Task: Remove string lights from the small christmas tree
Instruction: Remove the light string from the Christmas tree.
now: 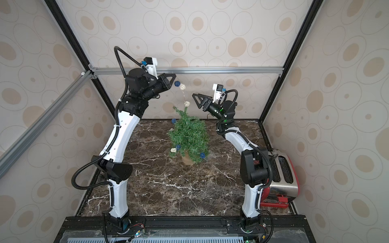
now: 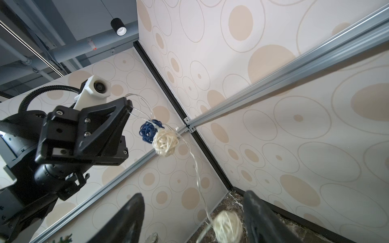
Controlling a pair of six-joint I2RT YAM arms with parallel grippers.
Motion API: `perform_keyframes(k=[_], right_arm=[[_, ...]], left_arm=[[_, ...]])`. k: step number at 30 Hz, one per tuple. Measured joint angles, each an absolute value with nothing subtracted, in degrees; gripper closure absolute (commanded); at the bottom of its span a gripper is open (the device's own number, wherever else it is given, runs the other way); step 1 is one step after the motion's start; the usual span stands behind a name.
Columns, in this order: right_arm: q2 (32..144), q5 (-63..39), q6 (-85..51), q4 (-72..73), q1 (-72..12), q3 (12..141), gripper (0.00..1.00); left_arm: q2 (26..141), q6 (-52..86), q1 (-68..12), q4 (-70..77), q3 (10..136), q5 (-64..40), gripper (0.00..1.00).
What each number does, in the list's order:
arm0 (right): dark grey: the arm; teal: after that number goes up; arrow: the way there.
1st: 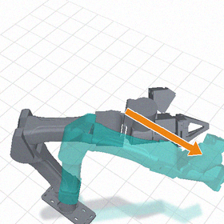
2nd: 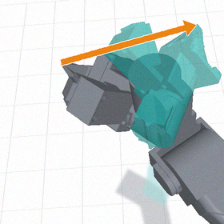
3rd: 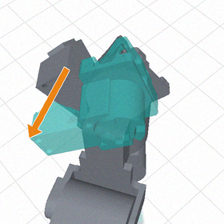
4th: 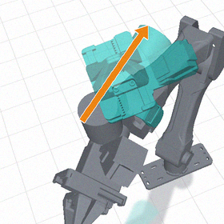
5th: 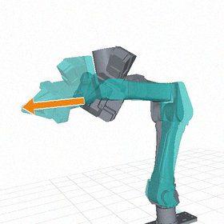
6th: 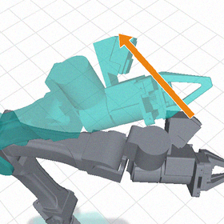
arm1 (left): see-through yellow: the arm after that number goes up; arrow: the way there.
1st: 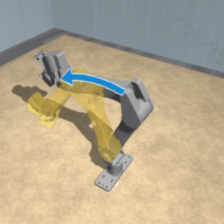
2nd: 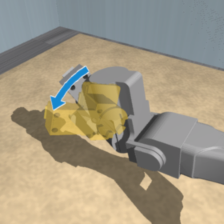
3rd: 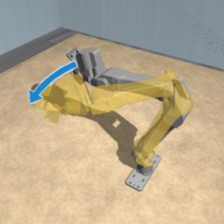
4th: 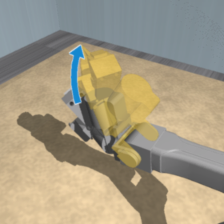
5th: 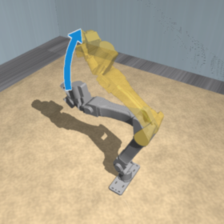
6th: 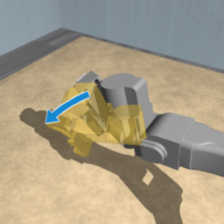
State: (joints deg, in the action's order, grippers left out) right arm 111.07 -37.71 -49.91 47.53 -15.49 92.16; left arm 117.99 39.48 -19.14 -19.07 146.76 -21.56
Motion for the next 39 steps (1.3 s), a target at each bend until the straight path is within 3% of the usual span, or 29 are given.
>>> perform_keyframes(k=[8, 17, 25, 29, 39], right_arm=[[109.14, -37.47, -49.8, 47.05, -15.22, 87.29, 0.23], [99.63, -36.77, -47.9, 43.7, -13.5, 78.76, 0.23], [91.48, -36.51, -46.52, 41.47, -13.47, 72.49, 0.24], [87.64, -36.67, -45.65, 39.83, -13.67, 68.77, 0.24], [71.37, -35.77, -34.06, 27.66, -20.84, 60.6, 0.23]], left_arm=[[111.13, 36.56, -14.46, -20.43, 142.47, -17.5, 1.0], [100.92, 32.4, -12.95, -22.52, 133.58, -13.69, 1.0], [85.1, 31.42, -12.88, -21.37, 113.47, -10.83, 1.0], [80.84, 31.48, -12.88, -20.86, 110.48, -11.18, 1.0], [70.57, 33.15, -12.88, -18.52, 104.88, -14.15, 1.0]])
